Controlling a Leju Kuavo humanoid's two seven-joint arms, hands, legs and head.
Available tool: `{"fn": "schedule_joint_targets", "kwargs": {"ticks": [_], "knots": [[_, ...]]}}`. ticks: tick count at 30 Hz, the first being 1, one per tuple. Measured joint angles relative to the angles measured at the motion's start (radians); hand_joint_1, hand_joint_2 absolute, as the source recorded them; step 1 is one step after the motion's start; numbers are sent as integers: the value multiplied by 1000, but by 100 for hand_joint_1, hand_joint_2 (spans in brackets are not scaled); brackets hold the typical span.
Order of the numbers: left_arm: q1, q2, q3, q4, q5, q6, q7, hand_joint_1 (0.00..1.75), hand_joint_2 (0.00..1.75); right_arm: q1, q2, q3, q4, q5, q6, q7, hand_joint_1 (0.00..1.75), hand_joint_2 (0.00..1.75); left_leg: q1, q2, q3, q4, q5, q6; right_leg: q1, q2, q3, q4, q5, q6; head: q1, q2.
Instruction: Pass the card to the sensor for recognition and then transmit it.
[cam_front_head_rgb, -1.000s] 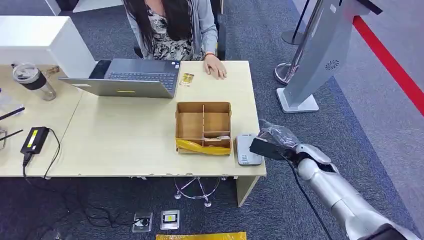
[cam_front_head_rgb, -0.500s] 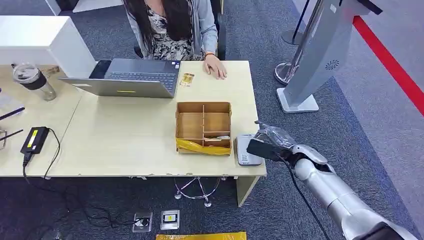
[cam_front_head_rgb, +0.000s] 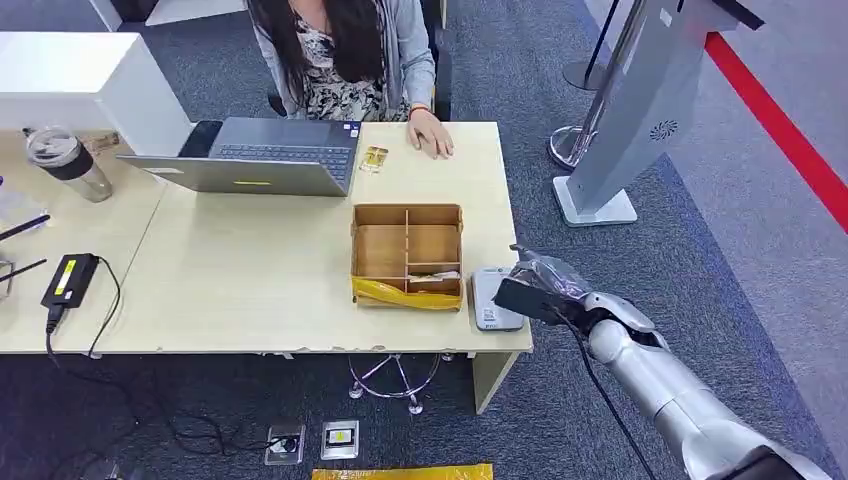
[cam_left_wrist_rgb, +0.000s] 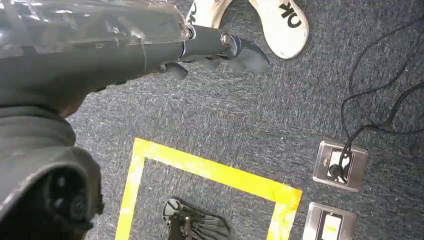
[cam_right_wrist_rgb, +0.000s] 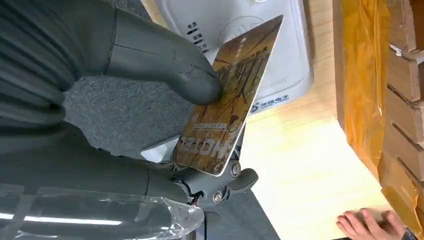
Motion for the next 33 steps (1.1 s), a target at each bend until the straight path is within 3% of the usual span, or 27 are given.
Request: {"fn": "schedule_joint_targets", "kwargs": {"ticks": [19,33], "knots": [[-6,0,0,0,-1,-7,0,0,0,3,-8,-4,35,-30,-37,-11,175,175,0,0,0,0,0,0,0,1,0,0,0,0,0,0],[0,-11,18,2,45,39,0,0,0,-4,-37,-6,37,-29,-57,-6,175,175,0,0,0,0,0,0,0,0,1,0,0,0,0,0]]}}
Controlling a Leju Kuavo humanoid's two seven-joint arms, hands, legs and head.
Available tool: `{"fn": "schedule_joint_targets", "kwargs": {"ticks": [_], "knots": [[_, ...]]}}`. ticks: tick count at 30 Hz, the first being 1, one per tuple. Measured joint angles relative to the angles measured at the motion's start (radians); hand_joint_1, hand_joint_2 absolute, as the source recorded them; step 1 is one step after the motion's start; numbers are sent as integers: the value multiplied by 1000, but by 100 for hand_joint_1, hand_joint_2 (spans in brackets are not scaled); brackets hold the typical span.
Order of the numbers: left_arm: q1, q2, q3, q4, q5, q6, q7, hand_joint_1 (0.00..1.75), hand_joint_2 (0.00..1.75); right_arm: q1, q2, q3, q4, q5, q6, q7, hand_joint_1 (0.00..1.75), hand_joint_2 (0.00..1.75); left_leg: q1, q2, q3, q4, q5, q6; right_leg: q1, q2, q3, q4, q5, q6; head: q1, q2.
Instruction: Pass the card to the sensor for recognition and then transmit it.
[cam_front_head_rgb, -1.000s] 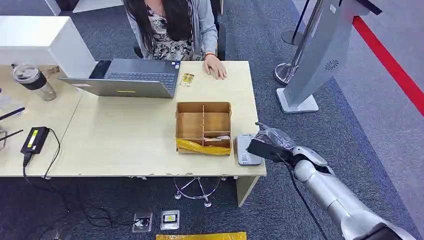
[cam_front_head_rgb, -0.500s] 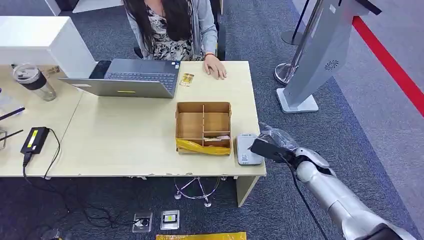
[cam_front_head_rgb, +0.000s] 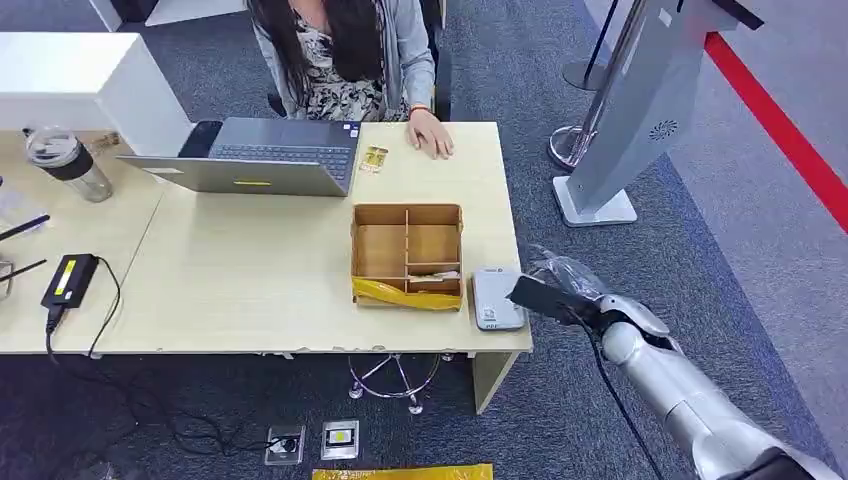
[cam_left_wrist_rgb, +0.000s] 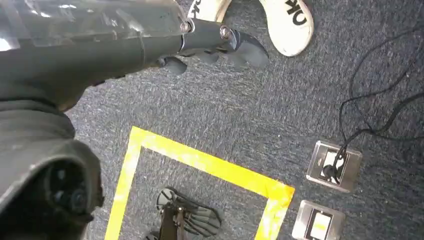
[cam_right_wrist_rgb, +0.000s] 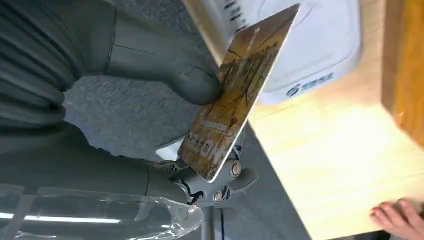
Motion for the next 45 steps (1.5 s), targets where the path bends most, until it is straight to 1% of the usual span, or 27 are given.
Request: {"fn": "schedule_joint_targets", "kwargs": {"ticks": [2,5,9,14,17,21,25,28,31,35,40,45], "knots": [[0,0,0,0,1,7,0,0,0,-20,-13,-4,-3,6,-14,8,175,175,0,0,0,0,0,0,0,0,0,0,0,0,0,0],[0,-2,2,0,7,8,0,0,0,-77,-32,-19,-6,19,-42,14,175,175,0,0,0,0,0,0,0,0,0,0,0,0,0,0],[0,-4,9,0,16,13,2,0,0,-186,-53,-32,-13,44,-39,11,175,175,0,0,-1,0,0,0,0,0,-1,0,1,0,0,0],[0,-9,16,0,22,15,4,0,0,-334,-56,-48,-13,53,-40,-1,175,175,0,0,-1,0,0,0,0,0,-1,0,1,0,0,0],[0,-14,16,0,21,15,4,0,0,-405,-51,-50,-11,55,-34,-3,175,175,0,0,-2,0,0,0,0,0,-1,0,0,0,0,0],[-7,-22,16,0,13,15,4,0,0,-468,-9,-47,-3,82,-28,-2,175,175,0,0,-2,0,0,0,0,0,-1,0,1,0,0,0],[-16,-29,16,0,11,13,5,0,0,-504,54,-37,22,91,-23,3,175,175,0,0,-1,0,0,0,0,1,-1,1,1,0,0,0],[-20,-33,16,0,9,7,6,0,0,-513,97,-31,36,108,-21,-1,175,175,1,0,-1,0,0,0,1,-1,-1,1,0,0,0,0],[-24,-37,16,0,7,6,14,0,0,-515,154,-21,60,125,-20,-3,175,175,1,0,-1,0,0,0,1,0,-1,1,0,0,0,0],[-30,-39,16,0,7,6,16,0,0,-515,209,-11,89,133,-20,-2,175,175,1,0,-1,0,0,0,2,0,-1,0,0,0,0,0],[-34,-43,16,0,3,6,23,0,0,-514,249,-7,120,134,-21,-1,175,175,1,0,-2,0,0,0,1,-1,-2,0,0,0,0,0],[-42,-44,16,0,-1,7,34,0,0,-511,264,-2,143,134,-26,2,175,175,1,0,-2,0,0,0,1,-1,-2,0,0,0,0,0]]}}
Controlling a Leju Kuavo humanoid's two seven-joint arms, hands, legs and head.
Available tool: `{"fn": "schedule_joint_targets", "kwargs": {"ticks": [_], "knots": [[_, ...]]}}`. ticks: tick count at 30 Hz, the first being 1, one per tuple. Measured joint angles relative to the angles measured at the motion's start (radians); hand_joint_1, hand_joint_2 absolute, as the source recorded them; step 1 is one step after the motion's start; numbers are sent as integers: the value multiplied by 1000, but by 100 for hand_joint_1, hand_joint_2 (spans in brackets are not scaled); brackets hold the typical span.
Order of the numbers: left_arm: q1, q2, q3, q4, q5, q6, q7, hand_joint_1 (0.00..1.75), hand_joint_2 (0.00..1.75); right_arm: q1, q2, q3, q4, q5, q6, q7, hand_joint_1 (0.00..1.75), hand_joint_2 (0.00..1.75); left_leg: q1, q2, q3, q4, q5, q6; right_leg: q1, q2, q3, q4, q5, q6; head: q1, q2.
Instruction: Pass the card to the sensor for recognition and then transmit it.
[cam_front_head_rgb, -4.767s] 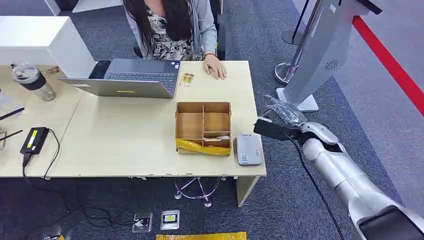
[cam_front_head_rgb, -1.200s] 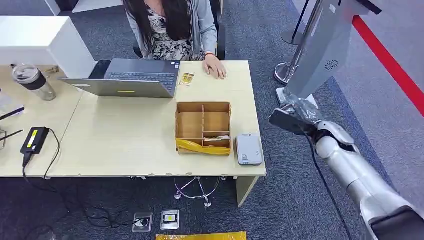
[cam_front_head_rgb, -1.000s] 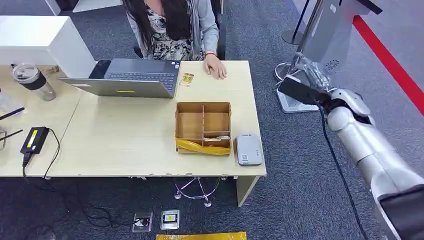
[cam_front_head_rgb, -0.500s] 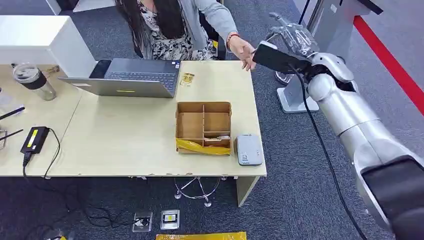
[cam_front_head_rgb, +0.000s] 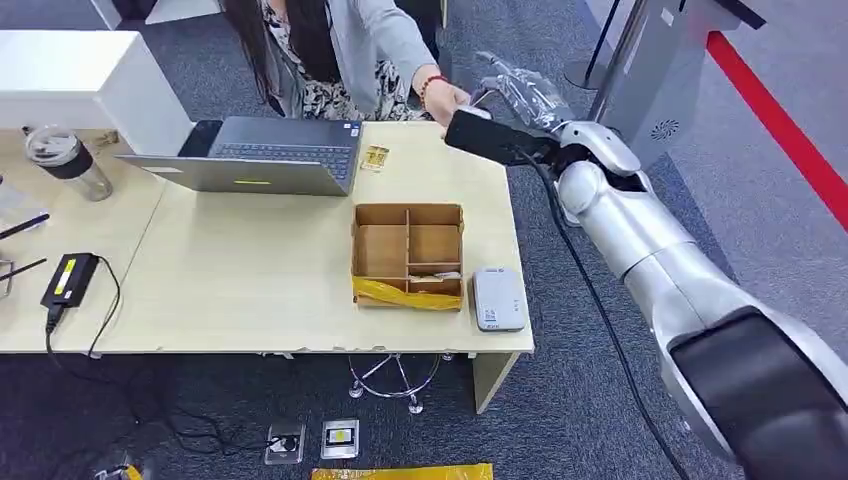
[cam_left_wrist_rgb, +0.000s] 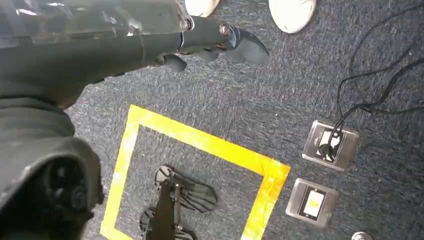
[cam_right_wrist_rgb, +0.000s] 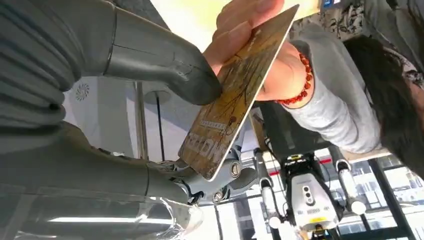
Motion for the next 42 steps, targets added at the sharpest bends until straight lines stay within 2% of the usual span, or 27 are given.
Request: {"fn": "schedule_joint_targets", "kwargs": {"ticks": [11,12,13,21,34,37,42], "knots": [[-5,0,-1,0,-8,-3,3,0,0,10,6,9,31,2,-7,2,175,175,0,0,0,0,0,0,0,0,0,0,0,0,0,0],[-5,0,-1,0,-8,-4,3,0,0,12,6,10,33,3,-7,2,16,175,0,0,-1,0,0,0,0,0,-1,0,0,0,0,0],[-4,0,-1,0,-8,-4,3,0,0,13,7,10,35,4,-7,2,0,0,0,0,-1,0,0,0,0,0,-1,0,0,0,0,0],[1,0,-1,0,-1,3,3,0,0,18,21,21,45,25,-25,-35,0,0,0,0,-1,0,0,0,0,1,-1,0,0,0,0,0],[7,0,-1,0,19,9,2,0,0,18,35,30,46,36,-50,-27,0,0,0,0,-1,0,0,0,0,1,-1,0,0,0,0,0],[18,0,-1,0,33,10,1,0,0,25,33,29,45,31,-68,-12,0,0,0,0,0,0,0,0,0,1,-1,0,0,0,0,0],[37,0,-1,0,56,19,-1,0,0,79,5,22,-12,-3,-57,42,0,0,0,0,0,0,0,0,0,1,-1,0,0,0,0,0]]}}
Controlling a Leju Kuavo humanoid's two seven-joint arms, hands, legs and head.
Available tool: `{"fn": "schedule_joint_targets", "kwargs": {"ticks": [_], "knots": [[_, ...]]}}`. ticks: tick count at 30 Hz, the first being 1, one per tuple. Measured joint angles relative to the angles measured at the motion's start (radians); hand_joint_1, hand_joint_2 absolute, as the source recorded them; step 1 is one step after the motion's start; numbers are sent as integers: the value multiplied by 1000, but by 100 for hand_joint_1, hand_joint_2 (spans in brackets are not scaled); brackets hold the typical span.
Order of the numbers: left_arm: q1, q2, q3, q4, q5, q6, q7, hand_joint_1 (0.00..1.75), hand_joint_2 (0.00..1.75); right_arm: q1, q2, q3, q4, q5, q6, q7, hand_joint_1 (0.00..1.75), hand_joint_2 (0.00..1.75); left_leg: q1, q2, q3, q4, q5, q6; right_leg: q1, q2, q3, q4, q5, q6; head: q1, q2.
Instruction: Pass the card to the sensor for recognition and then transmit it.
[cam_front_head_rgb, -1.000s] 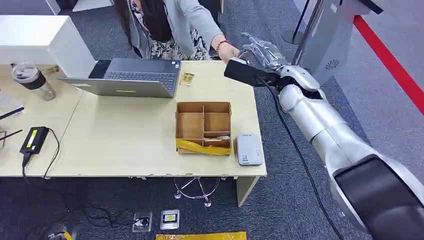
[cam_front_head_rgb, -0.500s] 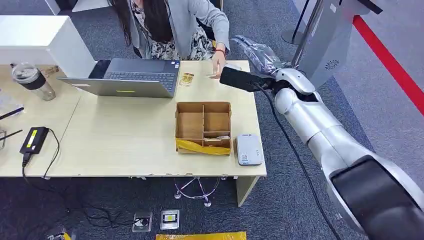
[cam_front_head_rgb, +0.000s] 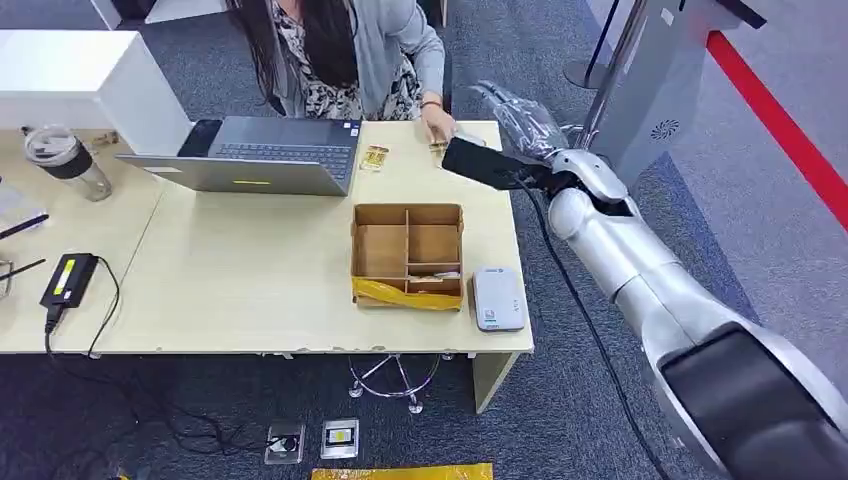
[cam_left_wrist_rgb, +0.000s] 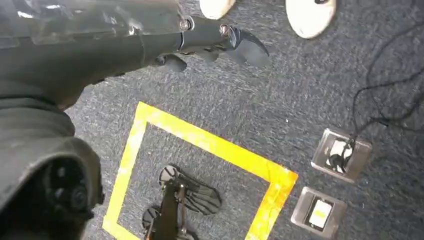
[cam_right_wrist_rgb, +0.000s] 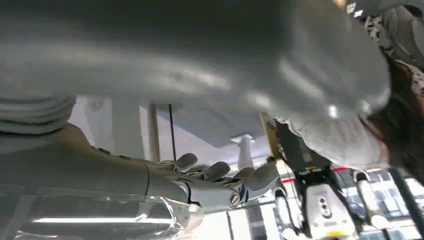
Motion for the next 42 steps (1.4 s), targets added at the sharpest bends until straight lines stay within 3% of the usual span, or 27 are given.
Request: {"fn": "schedule_joint_targets", "kwargs": {"ticks": [9,14,20,21,24,30,37,42], "knots": [[6,6,0,0,40,19,0,0,0,158,-88,-21,-304,-3,64,231,0,0,0,0,1,0,0,0,0,0,0,0,0,0,0,0],[7,8,2,0,49,27,4,0,0,265,-147,-51,-503,46,67,292,0,0,0,0,0,0,0,0,0,0,0,0,0,0,0,0],[8,8,3,0,61,34,4,0,0,379,-207,-76,-732,60,142,350,0,0,0,0,1,0,0,0,0,0,0,0,0,0,0,0],[8,8,6,0,61,34,4,0,0,397,-225,-78,-794,61,161,368,0,175,0,0,1,0,0,0,0,0,0,0,0,0,0,0],[8,8,8,0,64,33,4,0,0,452,-255,-86,-897,65,190,408,0,175,0,0,1,0,0,0,0,0,0,0,0,0,0,0],[7,8,9,0,71,34,4,0,0,544,-285,-92,-1058,105,175,439,0,175,0,1,1,0,-1,0,0,0,0,0,0,0,0,0],[6,7,9,0,77,37,4,0,0,595,-286,-94,-1083,188,97,448,0,175,0,1,1,0,0,0,0,0,1,0,0,0,0,0],[5,6,9,0,77,37,4,0,0,612,-274,-93,-1076,243,117,448,0,175,0,1,0,0,0,0,0,0,1,0,0,0,0,0]]}}
